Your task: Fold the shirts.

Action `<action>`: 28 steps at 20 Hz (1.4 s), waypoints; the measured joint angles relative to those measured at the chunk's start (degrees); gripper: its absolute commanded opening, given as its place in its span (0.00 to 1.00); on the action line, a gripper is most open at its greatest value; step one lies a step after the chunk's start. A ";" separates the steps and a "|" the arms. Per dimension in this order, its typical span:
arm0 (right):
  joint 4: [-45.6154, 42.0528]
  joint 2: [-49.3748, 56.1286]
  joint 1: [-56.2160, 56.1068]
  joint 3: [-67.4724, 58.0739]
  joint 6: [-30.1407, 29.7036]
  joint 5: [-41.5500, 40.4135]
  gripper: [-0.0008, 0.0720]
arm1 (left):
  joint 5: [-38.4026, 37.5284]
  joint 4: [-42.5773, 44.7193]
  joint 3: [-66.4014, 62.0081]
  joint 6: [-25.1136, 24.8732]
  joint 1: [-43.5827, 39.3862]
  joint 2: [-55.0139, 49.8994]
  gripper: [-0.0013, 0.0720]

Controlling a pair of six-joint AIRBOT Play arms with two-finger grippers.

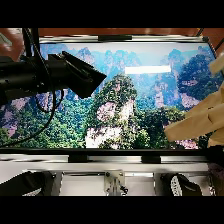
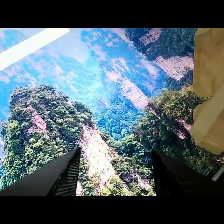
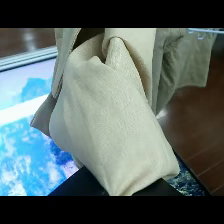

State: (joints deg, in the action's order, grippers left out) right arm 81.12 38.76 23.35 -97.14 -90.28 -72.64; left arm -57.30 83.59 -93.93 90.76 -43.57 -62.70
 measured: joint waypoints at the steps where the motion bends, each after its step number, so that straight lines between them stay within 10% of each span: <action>1: -0.07 -1.60 0.00 -0.02 0.02 -0.31 0.09 | 0.00 0.00 0.00 0.00 0.00 0.00 0.72; 28: -23.85 -9.09 0.00 0.00 6.56 -10.78 0.09 | -0.33 3.02 0.00 -0.26 0.00 -0.24 0.72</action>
State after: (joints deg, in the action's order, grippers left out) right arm 57.28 29.67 23.35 -97.14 -83.72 -83.42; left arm -57.63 86.61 -93.93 90.50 -43.57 -62.94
